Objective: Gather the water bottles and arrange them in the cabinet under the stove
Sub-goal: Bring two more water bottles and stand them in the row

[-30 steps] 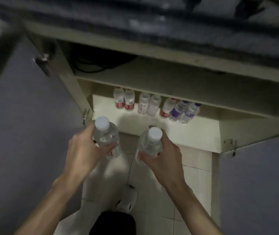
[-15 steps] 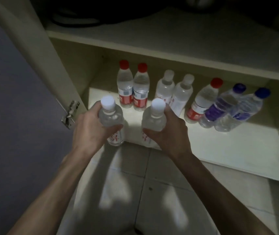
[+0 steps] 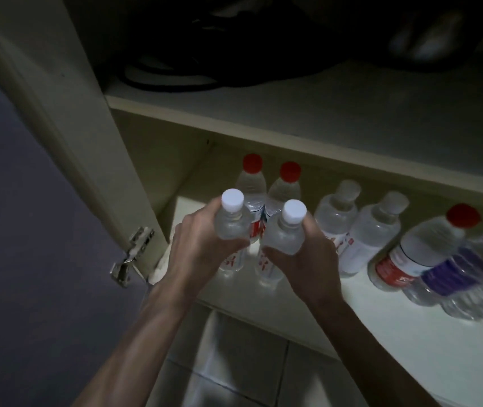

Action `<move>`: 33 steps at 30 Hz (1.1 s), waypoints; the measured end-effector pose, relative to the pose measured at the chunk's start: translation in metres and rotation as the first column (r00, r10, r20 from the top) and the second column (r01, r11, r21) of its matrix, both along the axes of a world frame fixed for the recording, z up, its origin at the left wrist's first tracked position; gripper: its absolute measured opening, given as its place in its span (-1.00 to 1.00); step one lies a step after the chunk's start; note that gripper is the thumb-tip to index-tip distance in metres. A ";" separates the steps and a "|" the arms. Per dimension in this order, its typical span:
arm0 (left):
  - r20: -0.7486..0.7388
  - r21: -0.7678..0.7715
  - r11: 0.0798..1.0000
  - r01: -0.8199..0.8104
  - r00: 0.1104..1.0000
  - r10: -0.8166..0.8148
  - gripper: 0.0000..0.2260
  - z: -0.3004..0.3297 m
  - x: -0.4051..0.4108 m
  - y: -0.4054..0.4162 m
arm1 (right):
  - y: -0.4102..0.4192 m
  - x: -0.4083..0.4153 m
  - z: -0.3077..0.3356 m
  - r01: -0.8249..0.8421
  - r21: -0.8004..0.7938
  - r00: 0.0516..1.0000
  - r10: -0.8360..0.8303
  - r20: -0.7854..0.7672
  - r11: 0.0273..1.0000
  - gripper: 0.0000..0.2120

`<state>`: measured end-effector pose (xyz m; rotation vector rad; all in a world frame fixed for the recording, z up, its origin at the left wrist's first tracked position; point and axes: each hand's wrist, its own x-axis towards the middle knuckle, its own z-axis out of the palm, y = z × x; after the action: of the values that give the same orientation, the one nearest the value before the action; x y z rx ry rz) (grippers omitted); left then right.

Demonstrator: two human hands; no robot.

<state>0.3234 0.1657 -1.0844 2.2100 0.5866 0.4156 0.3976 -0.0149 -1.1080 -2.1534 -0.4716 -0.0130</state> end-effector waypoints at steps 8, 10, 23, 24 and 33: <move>0.048 -0.020 0.999 0.035 0.998 -0.034 -0.47 -0.011 0.004 -0.002 | 0.006 -0.003 0.003 -0.026 0.020 1.000 0.027 -0.013 0.999 -0.39; 0.028 -0.015 0.999 0.042 0.999 -0.042 -0.37 -0.010 0.002 -0.001 | 0.001 -0.005 0.004 -0.018 0.046 1.000 0.019 -0.013 0.999 -0.29; -0.067 0.422 0.906 0.044 0.998 -0.017 -0.35 0.073 -0.088 -0.012 | -0.060 -0.054 0.084 0.018 -0.333 0.981 0.048 0.189 0.943 -0.31; -0.086 0.457 0.887 0.063 0.996 -0.026 -0.36 0.083 -0.096 -0.016 | -0.064 -0.059 0.095 0.036 -0.410 0.974 0.059 0.217 0.912 -0.29; -0.114 0.568 0.807 0.162 0.986 -0.117 -0.41 0.188 -0.139 -0.051 | -0.085 -0.102 0.218 0.003 -0.607 0.985 0.101 0.137 0.795 -0.16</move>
<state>0.1844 0.1145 -0.8965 2.8440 0.3540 0.4811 0.2952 -0.1000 -0.8903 -2.7894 -0.7002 -0.0088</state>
